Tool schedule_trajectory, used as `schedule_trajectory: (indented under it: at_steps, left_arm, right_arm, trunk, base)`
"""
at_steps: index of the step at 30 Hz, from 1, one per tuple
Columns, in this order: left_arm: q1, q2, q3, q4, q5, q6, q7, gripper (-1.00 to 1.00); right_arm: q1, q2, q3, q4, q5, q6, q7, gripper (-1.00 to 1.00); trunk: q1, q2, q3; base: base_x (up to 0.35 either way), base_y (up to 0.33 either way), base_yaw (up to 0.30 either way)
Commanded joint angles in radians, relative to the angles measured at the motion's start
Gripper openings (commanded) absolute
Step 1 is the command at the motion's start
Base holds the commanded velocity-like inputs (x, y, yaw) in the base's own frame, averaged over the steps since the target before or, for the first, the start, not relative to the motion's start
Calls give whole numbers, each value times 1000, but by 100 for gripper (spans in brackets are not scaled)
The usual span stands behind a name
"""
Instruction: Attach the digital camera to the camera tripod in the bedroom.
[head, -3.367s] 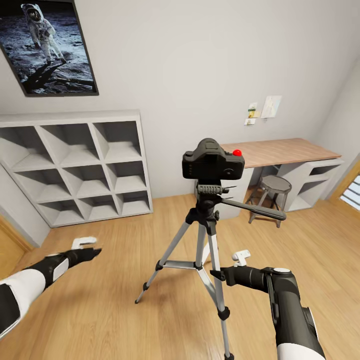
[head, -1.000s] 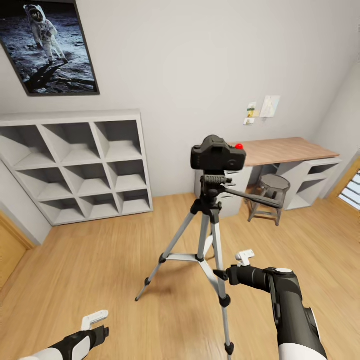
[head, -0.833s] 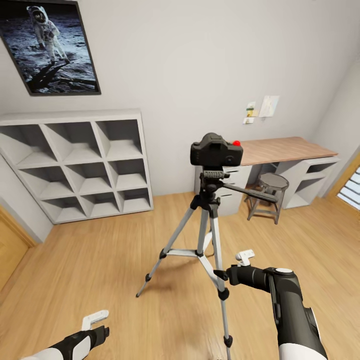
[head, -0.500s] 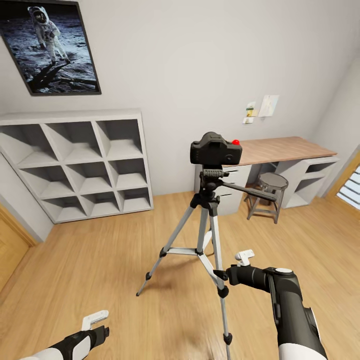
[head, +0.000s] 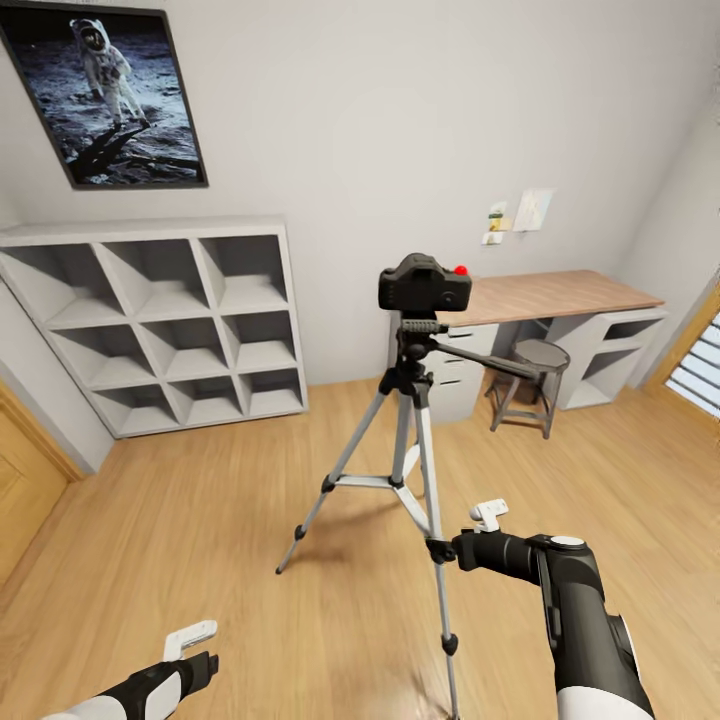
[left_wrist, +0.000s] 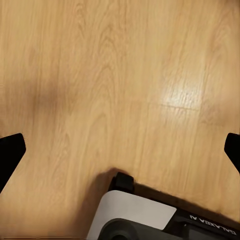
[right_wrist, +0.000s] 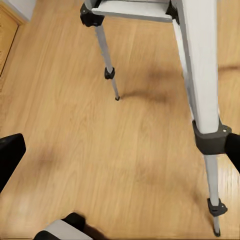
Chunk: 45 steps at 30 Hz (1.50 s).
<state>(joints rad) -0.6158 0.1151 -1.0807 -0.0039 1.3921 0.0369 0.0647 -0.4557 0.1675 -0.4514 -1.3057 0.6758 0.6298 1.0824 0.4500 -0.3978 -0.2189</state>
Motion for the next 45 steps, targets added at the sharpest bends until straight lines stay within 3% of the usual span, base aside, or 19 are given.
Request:
schedule_trajectory:
  at_steps: [1, 25, 33, 39, 43, 44, 45]
  left_arm:
    - [-1, 0, -8, -1, 7, 4, 3, 100]
    - [-1, 0, -7, 0, 8, 6, 4, 100]
    - [-1, 1, -6, 1, 8, 14, 4, 100]
    - [13, 2, -6, 1, 8, 17, 4, 100]
    - [37, 3, -6, 1, 8, 12, 4, 100]
    - [49, 3, -6, 1, 8, 9, 3, 100]
    - [55, 3, -6, 1, 8, 8, 3, 100]
  right_arm:
    - [-1, 1, -3, -1, 7, 6, 9, 100]
    - [-1, -4, -7, 1, 9, 9, 5, 100]
    - [-1, -15, -38, 34, 10, 0, -77, 100]
    - [-1, -99, -95, 123, 11, -25, -173, 100]
    - [-1, -179, -119, 240, 11, -71, -221, 100]
    - [-1, -222, -126, 314, 11, -99, -245, 100]
    - [-1, -242, -129, 350, 11, -113, -258, 100]
  trunk:
    - [0, -2, -2]
    - [0, -2, -2]
    - [0, -2, -2]
    - [0, -2, -2]
    - [0, -2, -2]
    - [0, -2, -2]
    - [0, -2, -2]
  base:
    - [-317, 0, 0]
    - [-292, 0, 0]
    - [-37, 0, 0]
    - [-7, 0, 0]
    - [-2, 0, 0]
    - [-1, 0, 0]
    - [0, 0, 0]
